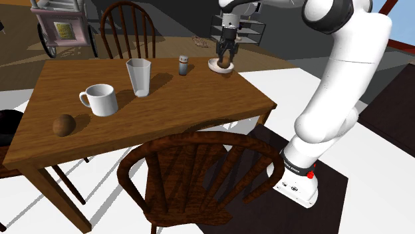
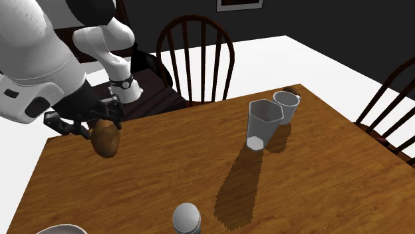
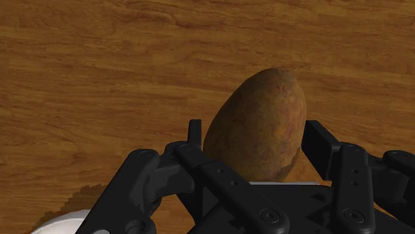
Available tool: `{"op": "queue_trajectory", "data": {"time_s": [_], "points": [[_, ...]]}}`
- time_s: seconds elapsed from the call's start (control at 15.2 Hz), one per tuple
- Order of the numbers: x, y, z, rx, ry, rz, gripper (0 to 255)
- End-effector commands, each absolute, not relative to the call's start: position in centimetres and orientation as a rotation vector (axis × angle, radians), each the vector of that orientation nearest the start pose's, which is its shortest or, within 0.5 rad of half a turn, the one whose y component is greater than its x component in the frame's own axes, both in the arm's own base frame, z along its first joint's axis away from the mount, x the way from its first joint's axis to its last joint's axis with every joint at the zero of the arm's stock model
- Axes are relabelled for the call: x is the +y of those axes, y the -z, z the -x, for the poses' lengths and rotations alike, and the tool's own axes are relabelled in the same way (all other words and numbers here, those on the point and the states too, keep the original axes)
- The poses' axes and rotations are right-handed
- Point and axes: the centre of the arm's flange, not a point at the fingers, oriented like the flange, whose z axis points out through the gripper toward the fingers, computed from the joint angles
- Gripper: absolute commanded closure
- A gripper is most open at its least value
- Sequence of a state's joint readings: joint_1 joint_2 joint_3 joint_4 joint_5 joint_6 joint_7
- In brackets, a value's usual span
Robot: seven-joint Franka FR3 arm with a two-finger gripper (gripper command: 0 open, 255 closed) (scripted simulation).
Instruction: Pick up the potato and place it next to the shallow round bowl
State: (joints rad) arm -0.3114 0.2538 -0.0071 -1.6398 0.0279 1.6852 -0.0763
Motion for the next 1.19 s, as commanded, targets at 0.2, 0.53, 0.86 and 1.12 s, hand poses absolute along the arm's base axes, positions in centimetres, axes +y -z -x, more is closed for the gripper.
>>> {"op": "queue_trajectory", "data": {"time_s": [0.2, 0.53, 0.86, 1.12], "points": [[-25.4, -45.0, -57.0, 0.377, -0.306, 3.037, 255], [-31.9, -45.0, -55.7, 0.377, -0.306, 3.037, 255], [-38.3, -45.0, -54.3, 0.377, -0.306, 3.037, 255], [-43.5, -45.1, -53.3, 0.377, -0.306, 3.037, 255]]}}
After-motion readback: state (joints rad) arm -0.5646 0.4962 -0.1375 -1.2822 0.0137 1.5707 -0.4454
